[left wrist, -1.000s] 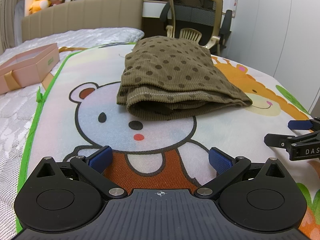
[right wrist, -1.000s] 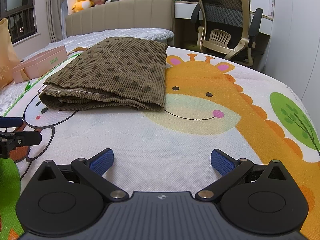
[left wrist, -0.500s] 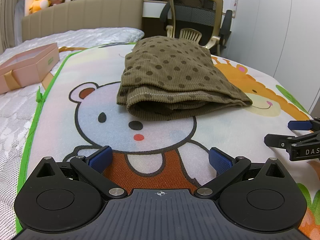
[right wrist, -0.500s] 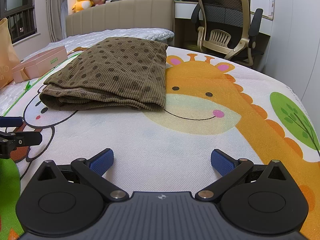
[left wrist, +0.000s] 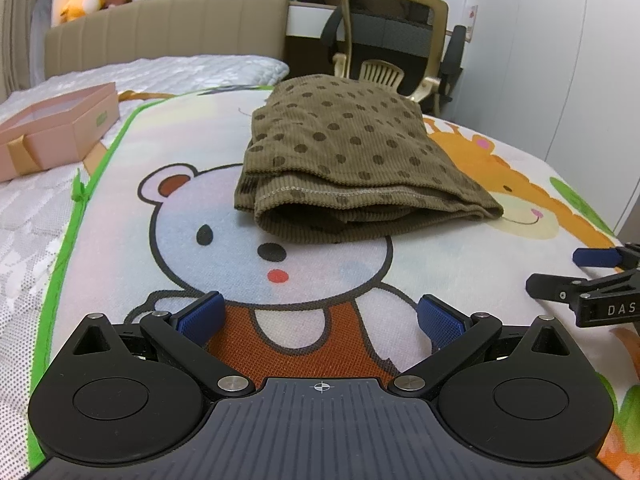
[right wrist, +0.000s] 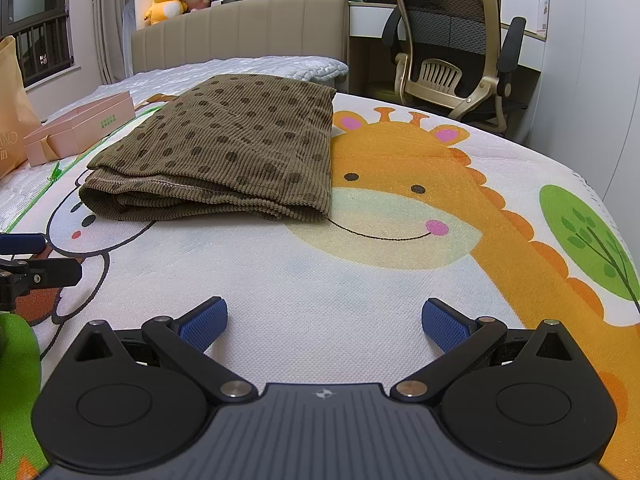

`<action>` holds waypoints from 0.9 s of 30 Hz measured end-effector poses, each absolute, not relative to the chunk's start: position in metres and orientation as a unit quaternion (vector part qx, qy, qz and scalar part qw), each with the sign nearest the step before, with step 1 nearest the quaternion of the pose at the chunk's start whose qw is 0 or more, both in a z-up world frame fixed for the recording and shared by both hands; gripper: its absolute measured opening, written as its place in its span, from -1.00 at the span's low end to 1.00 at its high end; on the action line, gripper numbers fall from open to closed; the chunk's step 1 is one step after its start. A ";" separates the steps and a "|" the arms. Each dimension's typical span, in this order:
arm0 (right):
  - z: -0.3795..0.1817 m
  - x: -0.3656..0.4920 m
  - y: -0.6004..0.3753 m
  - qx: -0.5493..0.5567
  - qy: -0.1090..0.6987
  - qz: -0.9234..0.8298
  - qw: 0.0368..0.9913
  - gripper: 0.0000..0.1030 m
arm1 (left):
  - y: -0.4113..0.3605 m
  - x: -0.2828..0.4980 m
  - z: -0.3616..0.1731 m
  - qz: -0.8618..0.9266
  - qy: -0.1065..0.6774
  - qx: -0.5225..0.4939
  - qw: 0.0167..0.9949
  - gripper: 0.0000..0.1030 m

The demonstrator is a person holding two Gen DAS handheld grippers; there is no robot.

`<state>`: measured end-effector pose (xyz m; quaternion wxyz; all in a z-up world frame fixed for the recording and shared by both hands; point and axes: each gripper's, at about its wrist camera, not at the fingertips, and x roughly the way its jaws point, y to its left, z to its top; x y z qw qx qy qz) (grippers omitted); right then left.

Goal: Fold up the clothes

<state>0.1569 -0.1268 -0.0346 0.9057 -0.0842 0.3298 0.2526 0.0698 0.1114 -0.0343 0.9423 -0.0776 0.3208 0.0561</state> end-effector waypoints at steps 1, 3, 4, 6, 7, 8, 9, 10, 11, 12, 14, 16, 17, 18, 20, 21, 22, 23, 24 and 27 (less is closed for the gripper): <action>-0.035 0.157 -0.127 -0.084 0.330 0.253 0.906 1.00 | 0.111 0.070 -0.034 0.056 0.320 -0.079 0.942 1.00; -0.035 0.157 -0.127 -0.084 0.330 0.253 0.906 1.00 | 0.112 0.069 -0.034 0.055 0.318 -0.082 0.943 1.00; -0.035 0.157 -0.127 -0.084 0.330 0.253 0.906 1.00 | 0.113 0.068 -0.034 0.054 0.316 -0.086 0.943 1.00; -0.035 0.157 -0.127 -0.084 0.330 0.253 0.906 1.00 | 0.115 0.068 -0.034 0.053 0.312 -0.095 0.944 1.00; -0.034 0.157 -0.127 -0.084 0.330 0.253 0.906 1.00 | 0.116 0.068 -0.034 0.053 0.311 -0.098 0.944 1.00; -0.034 0.157 -0.127 -0.084 0.330 0.253 0.906 1.00 | 0.116 0.068 -0.034 0.053 0.311 -0.098 0.944 1.00; -0.034 0.157 -0.127 -0.084 0.330 0.252 0.906 1.00 | 0.116 0.068 -0.034 0.053 0.311 -0.098 0.944 1.00; -0.034 0.157 -0.127 -0.084 0.330 0.252 0.906 1.00 | 0.116 0.068 -0.034 0.053 0.311 -0.097 0.944 1.00; -0.034 0.157 -0.127 -0.084 0.330 0.252 0.906 1.00 | 0.116 0.068 -0.034 0.053 0.312 -0.096 0.944 1.00; -0.034 0.157 -0.127 -0.084 0.330 0.252 0.906 1.00 | 0.116 0.068 -0.034 0.054 0.313 -0.095 0.944 1.00; -0.034 0.157 -0.127 -0.084 0.330 0.252 0.906 1.00 | 0.116 0.069 -0.034 0.054 0.313 -0.093 0.944 1.00; -0.034 0.157 -0.127 -0.084 0.330 0.252 0.906 1.00 | 0.116 0.068 -0.034 0.054 0.313 -0.093 0.944 1.00; -0.034 0.157 -0.127 -0.084 0.330 0.253 0.906 1.00 | 0.116 0.068 -0.034 0.054 0.313 -0.093 0.944 1.00; -0.034 0.157 -0.127 -0.084 0.330 0.252 0.906 1.00 | 0.115 0.068 -0.034 0.054 0.313 -0.093 0.944 1.00; -0.034 0.157 -0.127 -0.084 0.330 0.252 0.906 1.00 | 0.115 0.068 -0.034 0.054 0.313 -0.093 0.944 1.00; -0.034 0.157 -0.127 -0.084 0.330 0.252 0.906 1.00 | 0.115 0.068 -0.034 0.054 0.313 -0.093 0.944 1.00; -0.034 0.157 -0.127 -0.084 0.330 0.252 0.906 1.00 | 0.115 0.068 -0.034 0.054 0.313 -0.093 0.944 1.00; -0.034 0.157 -0.127 -0.084 0.330 0.252 0.906 1.00 | 0.115 0.068 -0.034 0.054 0.313 -0.093 0.944 1.00; -0.034 0.157 -0.127 -0.084 0.330 0.252 0.906 1.00 | 0.115 0.068 -0.034 0.054 0.313 -0.093 0.944 1.00; -0.034 0.157 -0.127 -0.084 0.330 0.253 0.906 1.00 | 0.115 0.068 -0.034 0.054 0.313 -0.093 0.944 1.00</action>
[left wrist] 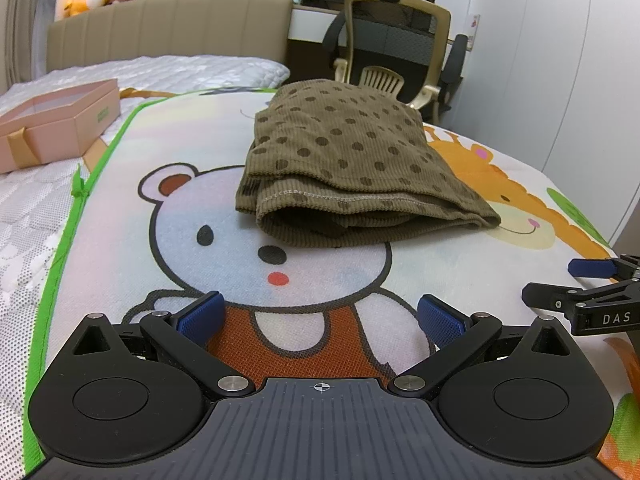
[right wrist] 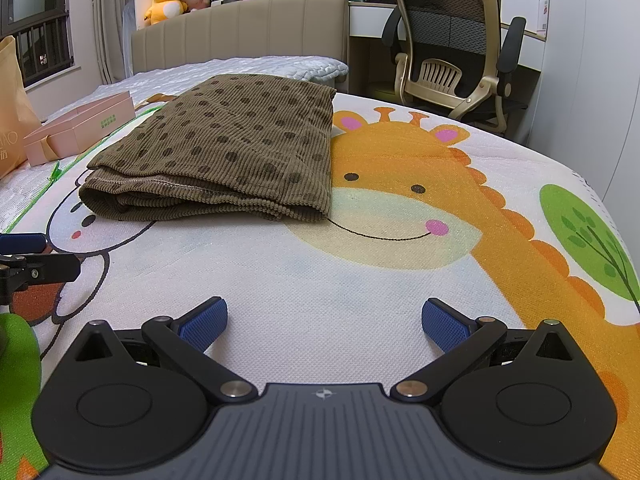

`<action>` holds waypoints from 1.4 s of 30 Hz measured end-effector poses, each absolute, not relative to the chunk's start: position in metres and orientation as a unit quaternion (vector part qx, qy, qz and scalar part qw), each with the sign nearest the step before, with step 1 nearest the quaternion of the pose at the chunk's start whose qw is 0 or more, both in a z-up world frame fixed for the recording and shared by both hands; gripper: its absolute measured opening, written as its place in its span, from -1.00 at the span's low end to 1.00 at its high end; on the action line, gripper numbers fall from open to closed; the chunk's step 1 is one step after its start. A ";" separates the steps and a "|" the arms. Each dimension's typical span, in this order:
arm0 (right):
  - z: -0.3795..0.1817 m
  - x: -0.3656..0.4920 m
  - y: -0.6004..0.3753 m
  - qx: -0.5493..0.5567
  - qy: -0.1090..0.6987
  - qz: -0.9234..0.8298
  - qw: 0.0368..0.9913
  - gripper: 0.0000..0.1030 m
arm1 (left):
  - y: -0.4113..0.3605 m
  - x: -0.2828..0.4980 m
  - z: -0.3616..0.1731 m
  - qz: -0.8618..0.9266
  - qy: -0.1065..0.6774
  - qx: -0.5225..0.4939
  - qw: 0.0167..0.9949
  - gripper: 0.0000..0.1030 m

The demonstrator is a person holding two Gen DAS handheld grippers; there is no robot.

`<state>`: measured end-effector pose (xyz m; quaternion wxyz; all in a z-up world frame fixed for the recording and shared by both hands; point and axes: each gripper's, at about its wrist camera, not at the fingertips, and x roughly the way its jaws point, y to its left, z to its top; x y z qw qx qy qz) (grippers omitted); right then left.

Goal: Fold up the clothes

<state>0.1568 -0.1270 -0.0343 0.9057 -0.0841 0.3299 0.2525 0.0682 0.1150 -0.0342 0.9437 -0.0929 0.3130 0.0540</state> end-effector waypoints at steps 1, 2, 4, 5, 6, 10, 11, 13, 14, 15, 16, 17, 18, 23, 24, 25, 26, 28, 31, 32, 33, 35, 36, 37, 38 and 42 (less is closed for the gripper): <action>-0.034 0.157 -0.127 -0.084 0.330 0.253 0.906 1.00 | 0.115 0.068 -0.034 0.054 0.313 -0.092 0.944 1.00; -0.034 0.157 -0.127 -0.084 0.330 0.253 0.906 1.00 | 0.115 0.068 -0.034 0.054 0.313 -0.093 0.944 1.00; -0.034 0.157 -0.127 -0.084 0.330 0.253 0.906 1.00 | 0.116 0.068 -0.034 0.053 0.312 -0.096 0.944 1.00; -0.034 0.157 -0.127 -0.084 0.330 0.253 0.906 1.00 | 0.117 0.068 -0.034 0.052 0.311 -0.097 0.944 1.00; -0.034 0.157 -0.127 -0.084 0.330 0.253 0.906 1.00 | 0.117 0.068 -0.034 0.052 0.311 -0.098 0.944 1.00; -0.034 0.157 -0.127 -0.084 0.330 0.253 0.906 1.00 | 0.115 0.069 -0.034 0.053 0.313 -0.093 0.944 1.00; -0.034 0.157 -0.127 -0.084 0.330 0.253 0.906 1.00 | 0.115 0.069 -0.034 0.054 0.313 -0.092 0.944 1.00; -0.034 0.157 -0.127 -0.084 0.330 0.253 0.906 1.00 | 0.114 0.069 -0.034 0.054 0.314 -0.090 0.944 1.00; -0.034 0.157 -0.127 -0.084 0.330 0.253 0.906 1.00 | 0.114 0.069 -0.034 0.054 0.314 -0.090 0.944 1.00; -0.034 0.157 -0.127 -0.084 0.330 0.253 0.906 1.00 | 0.114 0.069 -0.034 0.054 0.314 -0.089 0.944 1.00; -0.034 0.157 -0.127 -0.084 0.330 0.253 0.906 1.00 | 0.114 0.069 -0.034 0.055 0.315 -0.089 0.943 1.00; -0.034 0.157 -0.127 -0.084 0.330 0.253 0.906 1.00 | 0.114 0.069 -0.034 0.055 0.315 -0.088 0.943 1.00; -0.034 0.157 -0.127 -0.084 0.330 0.253 0.906 1.00 | 0.114 0.069 -0.034 0.054 0.315 -0.089 0.943 1.00; -0.034 0.158 -0.127 -0.084 0.330 0.253 0.906 1.00 | 0.114 0.069 -0.034 0.054 0.315 -0.089 0.943 1.00; -0.034 0.158 -0.127 -0.085 0.330 0.253 0.906 1.00 | 0.114 0.069 -0.034 0.055 0.315 -0.088 0.943 1.00; -0.034 0.158 -0.127 -0.085 0.330 0.253 0.906 1.00 | 0.114 0.069 -0.034 0.055 0.316 -0.087 0.943 1.00; -0.034 0.158 -0.127 -0.085 0.330 0.252 0.906 1.00 | 0.114 0.069 -0.034 0.055 0.316 -0.087 0.943 1.00; -0.034 0.158 -0.127 -0.085 0.330 0.252 0.906 1.00 | 0.113 0.070 -0.034 0.055 0.317 -0.085 0.943 1.00; -0.034 0.158 -0.127 -0.085 0.330 0.252 0.906 1.00 | 0.112 0.070 -0.034 0.057 0.320 -0.079 0.942 1.00; -0.034 0.158 -0.127 -0.085 0.330 0.252 0.906 1.00 | 0.111 0.071 -0.034 0.058 0.321 -0.077 0.942 1.00; -0.035 0.158 -0.127 -0.085 0.330 0.252 0.906 1.00 | 0.110 0.071 -0.034 0.058 0.322 -0.075 0.942 1.00; -0.035 0.158 -0.127 -0.085 0.330 0.252 0.906 1.00 | 0.111 0.071 -0.034 0.058 0.322 -0.074 0.942 1.00; -0.035 0.158 -0.127 -0.085 0.330 0.252 0.906 1.00 | 0.111 0.071 -0.034 0.058 0.322 -0.075 0.942 1.00; -0.035 0.158 -0.127 -0.085 0.330 0.252 0.906 1.00 | 0.111 0.071 -0.034 0.058 0.322 -0.074 0.942 1.00; -0.035 0.158 -0.127 -0.085 0.330 0.252 0.906 1.00 | 0.111 0.071 -0.034 0.058 0.322 -0.074 0.942 1.00; -0.035 0.158 -0.127 -0.084 0.329 0.252 0.906 1.00 | 0.111 0.071 -0.034 0.058 0.323 -0.072 0.942 1.00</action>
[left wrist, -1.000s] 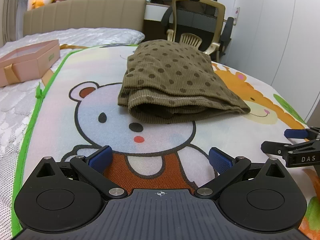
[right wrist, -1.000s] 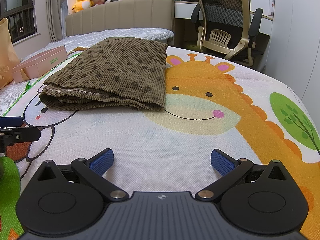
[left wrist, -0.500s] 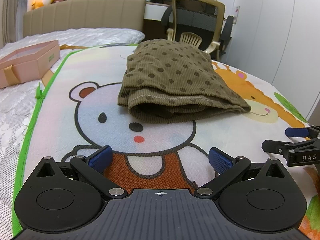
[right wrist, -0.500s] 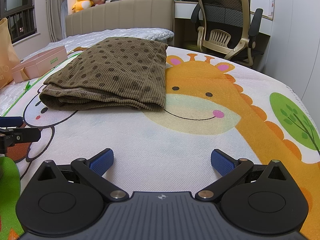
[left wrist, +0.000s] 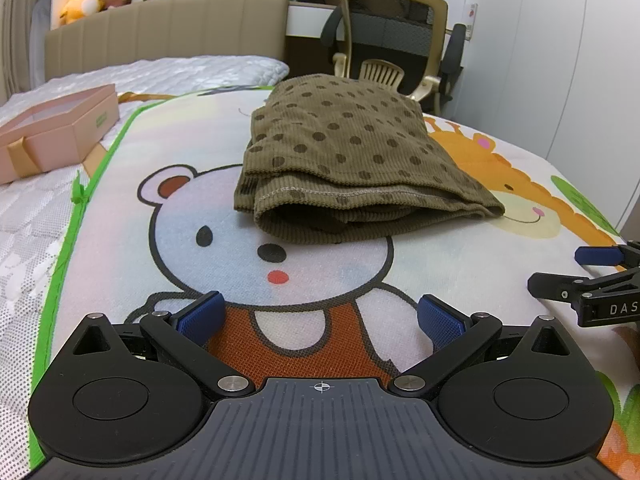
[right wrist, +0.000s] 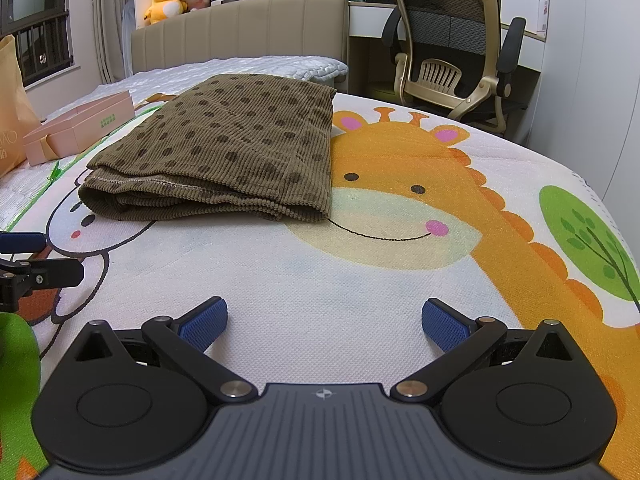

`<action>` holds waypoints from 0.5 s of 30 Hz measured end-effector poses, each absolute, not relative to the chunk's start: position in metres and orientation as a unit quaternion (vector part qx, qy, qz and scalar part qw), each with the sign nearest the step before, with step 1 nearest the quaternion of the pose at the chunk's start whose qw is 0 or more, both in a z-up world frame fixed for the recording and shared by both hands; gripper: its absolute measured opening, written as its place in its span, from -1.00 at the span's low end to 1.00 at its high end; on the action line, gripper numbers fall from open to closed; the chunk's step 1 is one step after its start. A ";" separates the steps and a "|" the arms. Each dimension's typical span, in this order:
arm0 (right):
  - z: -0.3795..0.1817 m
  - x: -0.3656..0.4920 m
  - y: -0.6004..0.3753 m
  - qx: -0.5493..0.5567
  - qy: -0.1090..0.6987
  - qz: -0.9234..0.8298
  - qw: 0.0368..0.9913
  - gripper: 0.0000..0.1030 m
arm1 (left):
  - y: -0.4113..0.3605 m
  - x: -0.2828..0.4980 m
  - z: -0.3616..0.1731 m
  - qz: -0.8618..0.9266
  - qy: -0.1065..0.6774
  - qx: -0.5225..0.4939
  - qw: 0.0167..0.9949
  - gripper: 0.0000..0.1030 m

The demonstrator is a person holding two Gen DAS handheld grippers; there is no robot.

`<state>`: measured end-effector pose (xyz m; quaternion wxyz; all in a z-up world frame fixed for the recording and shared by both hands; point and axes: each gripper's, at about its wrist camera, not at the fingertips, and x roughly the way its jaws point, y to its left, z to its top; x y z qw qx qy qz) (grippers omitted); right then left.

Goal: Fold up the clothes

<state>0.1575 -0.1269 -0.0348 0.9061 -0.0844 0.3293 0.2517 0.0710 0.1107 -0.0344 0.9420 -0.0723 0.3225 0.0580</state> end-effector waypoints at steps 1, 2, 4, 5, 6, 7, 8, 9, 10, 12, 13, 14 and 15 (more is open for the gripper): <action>-0.035 0.157 -0.127 -0.084 0.329 0.252 0.906 1.00 | 0.111 0.071 -0.034 0.058 0.322 -0.072 0.942 1.00; -0.035 0.157 -0.127 -0.084 0.329 0.252 0.906 1.00 | 0.111 0.071 -0.034 0.058 0.322 -0.072 0.942 1.00; -0.035 0.157 -0.127 -0.084 0.329 0.252 0.906 1.00 | 0.110 0.071 -0.034 0.058 0.322 -0.073 0.942 1.00; -0.035 0.157 -0.127 -0.084 0.329 0.252 0.906 1.00 | 0.110 0.071 -0.034 0.058 0.322 -0.073 0.942 1.00; -0.035 0.157 -0.127 -0.084 0.329 0.252 0.906 1.00 | 0.110 0.071 -0.034 0.057 0.322 -0.073 0.942 1.00; -0.035 0.157 -0.127 -0.084 0.329 0.251 0.906 1.00 | 0.110 0.071 -0.034 0.057 0.322 -0.073 0.942 1.00; -0.035 0.157 -0.127 -0.084 0.329 0.251 0.906 1.00 | 0.110 0.071 -0.034 0.057 0.322 -0.073 0.942 1.00; -0.035 0.157 -0.127 -0.084 0.329 0.251 0.906 1.00 | 0.110 0.071 -0.034 0.057 0.322 -0.073 0.942 1.00; -0.035 0.157 -0.126 -0.085 0.330 0.251 0.906 1.00 | 0.110 0.071 -0.034 0.057 0.322 -0.073 0.942 1.00; -0.035 0.157 -0.126 -0.085 0.330 0.251 0.906 1.00 | 0.111 0.071 -0.034 0.057 0.322 -0.074 0.942 1.00; -0.035 0.157 -0.126 -0.085 0.330 0.251 0.906 1.00 | 0.111 0.071 -0.034 0.057 0.322 -0.075 0.942 1.00; -0.035 0.157 -0.126 -0.085 0.330 0.251 0.906 1.00 | 0.111 0.071 -0.034 0.056 0.322 -0.076 0.942 1.00; -0.035 0.157 -0.126 -0.085 0.330 0.251 0.906 1.00 | 0.111 0.071 -0.034 0.057 0.322 -0.077 0.942 1.00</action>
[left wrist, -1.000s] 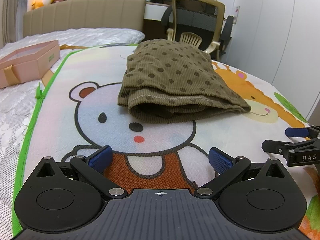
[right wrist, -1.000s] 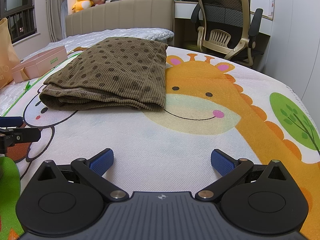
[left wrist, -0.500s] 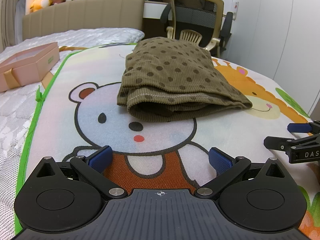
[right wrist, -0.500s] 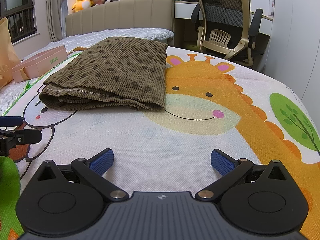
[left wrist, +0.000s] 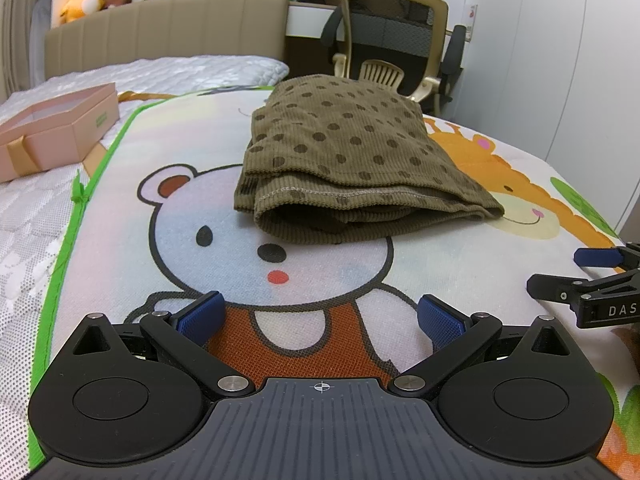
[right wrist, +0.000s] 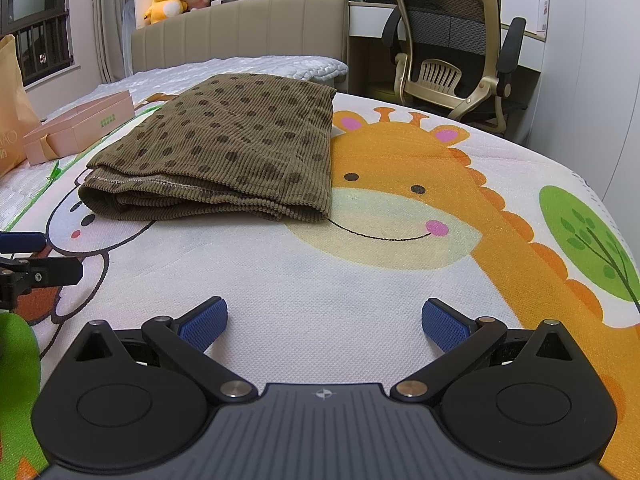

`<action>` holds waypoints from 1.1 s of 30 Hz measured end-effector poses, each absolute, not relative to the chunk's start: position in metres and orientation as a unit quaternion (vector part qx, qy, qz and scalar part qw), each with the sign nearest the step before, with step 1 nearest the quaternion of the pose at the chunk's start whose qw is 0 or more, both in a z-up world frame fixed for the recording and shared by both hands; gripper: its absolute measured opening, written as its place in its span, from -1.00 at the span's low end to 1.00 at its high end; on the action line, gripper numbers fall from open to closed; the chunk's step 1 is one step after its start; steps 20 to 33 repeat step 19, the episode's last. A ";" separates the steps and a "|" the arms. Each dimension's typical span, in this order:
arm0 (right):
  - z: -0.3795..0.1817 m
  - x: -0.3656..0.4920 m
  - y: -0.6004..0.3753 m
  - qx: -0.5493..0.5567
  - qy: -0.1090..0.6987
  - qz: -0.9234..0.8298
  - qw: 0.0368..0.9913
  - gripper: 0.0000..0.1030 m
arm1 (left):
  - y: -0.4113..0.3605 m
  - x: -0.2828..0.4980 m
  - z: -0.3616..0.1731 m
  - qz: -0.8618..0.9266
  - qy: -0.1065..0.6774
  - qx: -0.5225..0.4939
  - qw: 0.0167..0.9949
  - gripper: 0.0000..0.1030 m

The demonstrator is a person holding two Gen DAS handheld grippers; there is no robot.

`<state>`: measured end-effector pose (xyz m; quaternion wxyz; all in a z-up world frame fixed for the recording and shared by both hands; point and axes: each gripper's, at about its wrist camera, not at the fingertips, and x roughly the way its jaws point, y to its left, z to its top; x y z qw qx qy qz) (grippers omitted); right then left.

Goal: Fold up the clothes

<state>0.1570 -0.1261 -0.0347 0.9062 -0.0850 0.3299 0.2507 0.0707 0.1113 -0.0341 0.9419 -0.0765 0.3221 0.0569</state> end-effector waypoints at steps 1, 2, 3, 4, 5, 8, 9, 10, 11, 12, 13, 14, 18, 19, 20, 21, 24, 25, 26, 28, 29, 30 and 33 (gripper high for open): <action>-0.035 0.157 -0.126 -0.085 0.330 0.251 0.906 1.00 | 0.111 0.071 -0.034 0.058 0.323 -0.076 0.942 1.00; -0.035 0.157 -0.126 -0.085 0.330 0.251 0.906 1.00 | 0.111 0.071 -0.034 0.059 0.323 -0.076 0.941 1.00; -0.035 0.157 -0.126 -0.085 0.330 0.251 0.906 1.00 | 0.110 0.072 -0.034 0.060 0.324 -0.074 0.941 1.00; -0.035 0.157 -0.126 -0.085 0.330 0.251 0.906 1.00 | 0.109 0.072 -0.034 0.061 0.326 -0.070 0.941 1.00; -0.035 0.157 -0.126 -0.085 0.330 0.251 0.906 1.00 | 0.108 0.072 -0.034 0.061 0.327 -0.068 0.941 1.00; -0.035 0.157 -0.126 -0.085 0.330 0.251 0.906 1.00 | 0.108 0.072 -0.034 0.062 0.328 -0.064 0.941 1.00; -0.035 0.157 -0.126 -0.085 0.330 0.251 0.906 1.00 | 0.108 0.072 -0.034 0.063 0.328 -0.063 0.941 1.00; -0.035 0.157 -0.126 -0.085 0.330 0.251 0.906 1.00 | 0.108 0.072 -0.035 0.063 0.328 -0.063 0.941 1.00; -0.035 0.157 -0.126 -0.085 0.330 0.251 0.906 1.00 | 0.108 0.072 -0.035 0.063 0.328 -0.063 0.941 1.00; -0.035 0.157 -0.126 -0.085 0.330 0.251 0.906 1.00 | 0.108 0.072 -0.035 0.063 0.328 -0.063 0.941 1.00; -0.035 0.157 -0.126 -0.085 0.330 0.251 0.906 1.00 | 0.108 0.072 -0.035 0.062 0.327 -0.063 0.941 1.00; -0.035 0.157 -0.125 -0.085 0.330 0.251 0.906 1.00 | 0.108 0.072 -0.035 0.062 0.327 -0.063 0.941 1.00; -0.035 0.157 -0.125 -0.085 0.330 0.251 0.906 1.00 | 0.109 0.071 -0.034 0.059 0.325 -0.065 0.942 1.00; -0.035 0.157 -0.125 -0.085 0.330 0.251 0.906 1.00 | 0.109 0.071 -0.034 0.059 0.325 -0.065 0.942 1.00; -0.035 0.157 -0.125 -0.085 0.330 0.251 0.906 1.00 | 0.109 0.071 -0.034 0.059 0.325 -0.065 0.942 1.00; -0.035 0.157 -0.125 -0.085 0.330 0.251 0.906 1.00 | 0.109 0.071 -0.034 0.059 0.325 -0.065 0.942 1.00; -0.035 0.157 -0.125 -0.085 0.330 0.251 0.906 1.00 | 0.109 0.071 -0.034 0.059 0.325 -0.065 0.942 1.00; -0.035 0.157 -0.125 -0.085 0.330 0.251 0.906 1.00 | 0.109 0.071 -0.034 0.059 0.325 -0.065 0.942 1.00; -0.035 0.157 -0.125 -0.085 0.330 0.251 0.906 1.00 | 0.109 0.071 -0.034 0.059 0.325 -0.065 0.942 1.00; -0.035 0.157 -0.125 -0.085 0.330 0.251 0.906 1.00 | 0.109 0.071 -0.034 0.059 0.325 -0.065 0.942 1.00; -0.035 0.157 -0.125 -0.085 0.330 0.251 0.906 1.00 | 0.109 0.071 -0.034 0.059 0.325 -0.065 0.942 1.00; -0.035 0.157 -0.125 -0.085 0.330 0.251 0.906 1.00 | 0.109 0.071 -0.034 0.059 0.325 -0.065 0.942 1.00; -0.035 0.157 -0.125 -0.085 0.330 0.251 0.906 1.00 | 0.109 0.071 -0.034 0.059 0.325 -0.065 0.942 1.00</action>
